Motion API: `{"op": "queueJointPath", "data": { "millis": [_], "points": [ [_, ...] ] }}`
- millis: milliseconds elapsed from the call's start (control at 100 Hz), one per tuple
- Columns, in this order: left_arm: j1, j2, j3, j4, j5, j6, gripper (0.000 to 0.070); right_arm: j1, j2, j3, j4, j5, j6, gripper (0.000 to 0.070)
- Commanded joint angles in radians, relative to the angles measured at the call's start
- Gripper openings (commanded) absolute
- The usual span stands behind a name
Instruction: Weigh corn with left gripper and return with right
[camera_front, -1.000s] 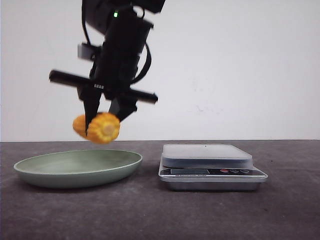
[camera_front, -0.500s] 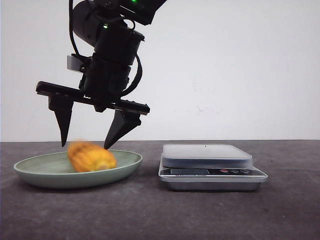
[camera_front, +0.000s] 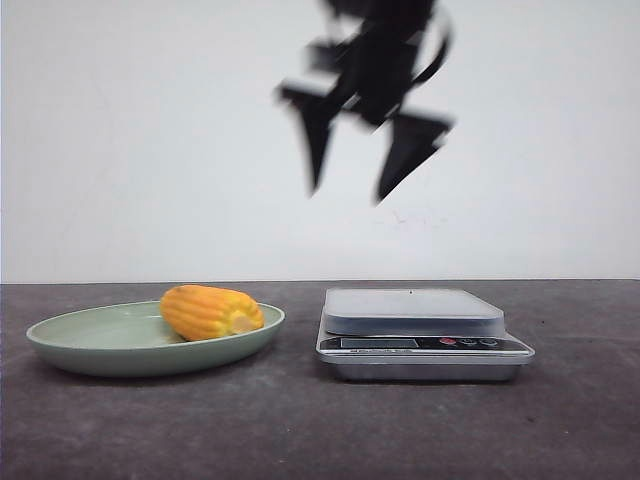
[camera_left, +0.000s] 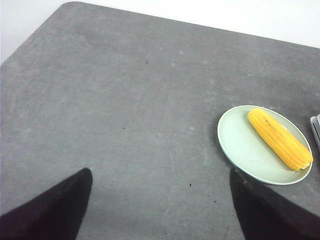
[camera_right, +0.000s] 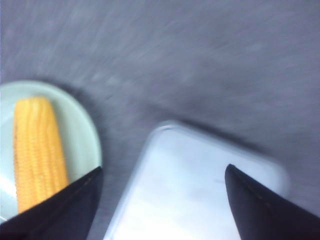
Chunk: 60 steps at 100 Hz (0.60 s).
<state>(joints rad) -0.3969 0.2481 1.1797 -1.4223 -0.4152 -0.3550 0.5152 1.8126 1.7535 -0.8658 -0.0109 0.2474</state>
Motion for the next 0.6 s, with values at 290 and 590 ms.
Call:
{"op": "queueJointPath", "data": {
  "millis": [290,590],
  "points": [
    [-0.003,-0.002,0.004,-0.035,0.001,0.028,0.051,-0.317,-0.414,0.026,-0.177,-0.074,-0.116,0.0489],
    [-0.003,-0.002,-0.049,-0.024,0.002,0.029,0.0511,-0.468,-0.841,-0.201,-0.226,-0.095,-0.135,0.0489]
  ]
}}
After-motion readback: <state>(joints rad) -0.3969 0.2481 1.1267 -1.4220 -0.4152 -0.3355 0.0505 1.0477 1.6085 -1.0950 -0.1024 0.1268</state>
